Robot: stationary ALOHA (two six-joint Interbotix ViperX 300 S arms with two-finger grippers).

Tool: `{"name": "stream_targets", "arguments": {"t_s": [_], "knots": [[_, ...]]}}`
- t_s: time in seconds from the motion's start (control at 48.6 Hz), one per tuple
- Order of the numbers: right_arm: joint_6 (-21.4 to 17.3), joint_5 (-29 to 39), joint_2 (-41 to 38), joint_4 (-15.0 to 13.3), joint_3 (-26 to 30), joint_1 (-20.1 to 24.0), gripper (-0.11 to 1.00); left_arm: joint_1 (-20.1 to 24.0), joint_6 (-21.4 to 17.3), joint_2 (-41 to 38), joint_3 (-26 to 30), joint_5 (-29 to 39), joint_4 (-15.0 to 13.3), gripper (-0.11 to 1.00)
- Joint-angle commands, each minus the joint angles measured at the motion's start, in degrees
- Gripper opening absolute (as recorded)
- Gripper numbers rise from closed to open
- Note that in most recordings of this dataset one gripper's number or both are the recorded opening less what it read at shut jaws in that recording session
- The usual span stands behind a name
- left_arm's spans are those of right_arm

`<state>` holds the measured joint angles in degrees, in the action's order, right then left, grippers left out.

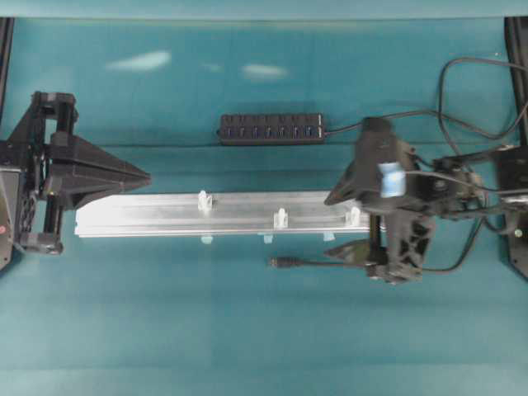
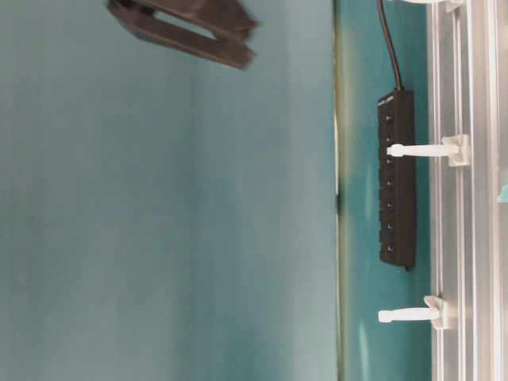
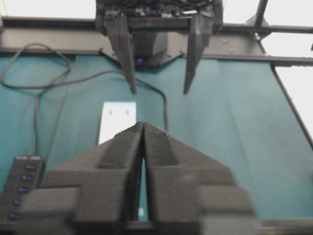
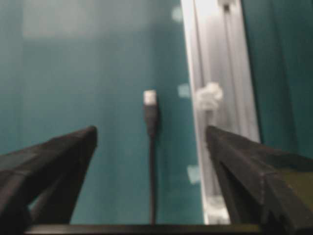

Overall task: Pass the USB cable through three rings with both arms.
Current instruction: 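Lower the right gripper and grasp the USB cable near its plug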

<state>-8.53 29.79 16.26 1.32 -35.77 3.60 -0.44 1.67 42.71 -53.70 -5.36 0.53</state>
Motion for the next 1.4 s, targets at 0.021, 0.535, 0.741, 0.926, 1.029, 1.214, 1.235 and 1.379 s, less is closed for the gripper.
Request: {"name": "stream_targets", "arguments": {"t_s": [0.021, 0.535, 0.741, 0.926, 1.029, 1.214, 1.235, 1.379], "knots": [[-0.44, 4.13, -4.04, 0.0, 3.34, 0.62, 0.74, -0.09, -0.18, 0.18, 1.58, 0.79, 0.09, 0.15], [-0.35, 9.49, -14.85, -0.7, 8.09, 1.67, 0.05, 0.0, -0.44, 0.26, 1.67, 1.32, 0.09, 0.2], [-0.26, 6.06, -16.44, -0.7, 8.17, 1.67, -0.06, 0.09, -0.44, 0.18, 1.67, 1.32, 0.09, 0.2], [-0.18, 5.8, -18.46, -0.62, 8.09, 1.67, 0.0, 0.09, -0.44, 0.18, 1.67, 1.23, 0.09, 0.2], [-0.26, 5.8, -20.04, -0.44, 7.91, 1.76, 0.11, 0.0, -0.35, 0.18, 1.67, 1.32, 0.09, 0.2], [-0.09, 5.45, -22.68, -0.62, 8.35, 1.67, 0.46, 0.0, -0.18, 0.26, 1.67, 1.32, 0.09, 0.2], [-0.09, 5.45, -22.85, -0.7, 8.44, 1.76, 0.48, 0.0, -0.18, 0.26, 1.67, 1.32, 0.09, 0.2], [0.0, 5.1, -24.79, -0.7, 8.35, 2.11, 0.51, 0.09, -0.18, 0.26, 1.67, 1.32, 0.09, 0.2]]}}
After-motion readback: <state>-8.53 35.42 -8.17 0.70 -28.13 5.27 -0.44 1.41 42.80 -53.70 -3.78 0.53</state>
